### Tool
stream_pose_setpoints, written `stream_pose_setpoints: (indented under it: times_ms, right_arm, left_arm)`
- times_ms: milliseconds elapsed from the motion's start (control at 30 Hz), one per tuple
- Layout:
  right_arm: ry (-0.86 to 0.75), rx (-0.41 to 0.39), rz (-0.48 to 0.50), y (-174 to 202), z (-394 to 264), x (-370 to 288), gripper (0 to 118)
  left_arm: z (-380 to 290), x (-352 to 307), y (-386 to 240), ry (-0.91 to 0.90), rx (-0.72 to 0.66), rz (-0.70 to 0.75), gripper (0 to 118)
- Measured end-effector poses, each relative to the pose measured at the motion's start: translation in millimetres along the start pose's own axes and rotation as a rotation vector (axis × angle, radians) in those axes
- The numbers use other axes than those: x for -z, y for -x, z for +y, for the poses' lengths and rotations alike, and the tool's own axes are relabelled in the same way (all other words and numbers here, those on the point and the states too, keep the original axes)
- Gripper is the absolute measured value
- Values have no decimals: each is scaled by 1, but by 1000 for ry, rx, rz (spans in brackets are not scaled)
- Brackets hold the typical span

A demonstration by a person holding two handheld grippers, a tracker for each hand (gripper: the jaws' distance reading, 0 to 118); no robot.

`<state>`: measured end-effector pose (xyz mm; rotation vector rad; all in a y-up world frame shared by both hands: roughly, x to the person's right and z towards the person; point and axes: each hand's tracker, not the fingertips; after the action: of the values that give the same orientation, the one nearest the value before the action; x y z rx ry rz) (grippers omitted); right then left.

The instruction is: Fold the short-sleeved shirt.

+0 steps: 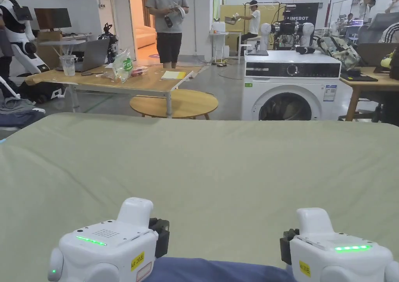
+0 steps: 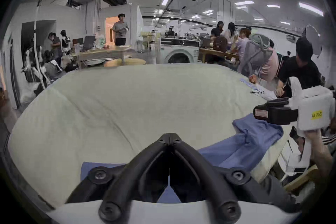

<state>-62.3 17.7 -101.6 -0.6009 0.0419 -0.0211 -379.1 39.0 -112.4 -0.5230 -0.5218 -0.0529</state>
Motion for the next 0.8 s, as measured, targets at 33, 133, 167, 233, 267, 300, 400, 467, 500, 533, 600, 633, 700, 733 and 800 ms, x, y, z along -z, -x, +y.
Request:
stream_pose_setpoints:
  times_ms: [33,133,167,233,267,300,400,467,500,533,600,633,700,733,800]
  right_arm:
    - [-4,4,-3,-2,0,-2,0]
    - [-13,38,6,-14,1,-6,0]
    - [-14,44,15,-16,2,-9,0]
    - [-11,42,32,-23,0,-14,0]
    - [-11,36,38,-25,-3,-17,0]
    - [-12,35,37,-26,-5,-22,0]
    - [5,92,59,-34,-11,-22,0]
    - [15,112,82,-35,-13,-20,0]
    - [21,116,86,-35,-14,-19,0]
    - [28,119,93,-35,-15,-18,0]
    - [40,121,99,-32,-15,-16,0]
    - [44,122,106,-31,-15,-16,0]
    - [48,126,113,-28,-14,-18,0]
    - [49,129,117,-28,-13,-21,0]
    - [41,147,131,-27,-13,-29,0]
  left_arm:
    - [0,-3,6,-9,-23,6,0]
    - [3,-15,35,-40,-175,-32,0]
    - [0,-21,48,-58,-236,-61,0]
    - [-10,-33,85,-69,-375,-231,51]
    - [-16,-38,100,-56,-440,-255,77]
    - [-25,-44,115,-29,-493,-246,92]
    - [-52,-61,160,-38,-642,-225,100]
    - [-70,-68,185,-17,-762,-164,100]
    - [-80,-71,199,-1,-814,-182,100]
    - [-90,-71,209,17,-865,-206,100]
    - [-104,-69,220,21,-917,-173,100]
    - [-111,-64,224,40,-934,-156,100]
    - [-122,-51,230,69,-962,-164,100]
    - [-121,-46,216,80,-976,-177,100]
    - [-127,-29,208,76,-1013,-237,100]
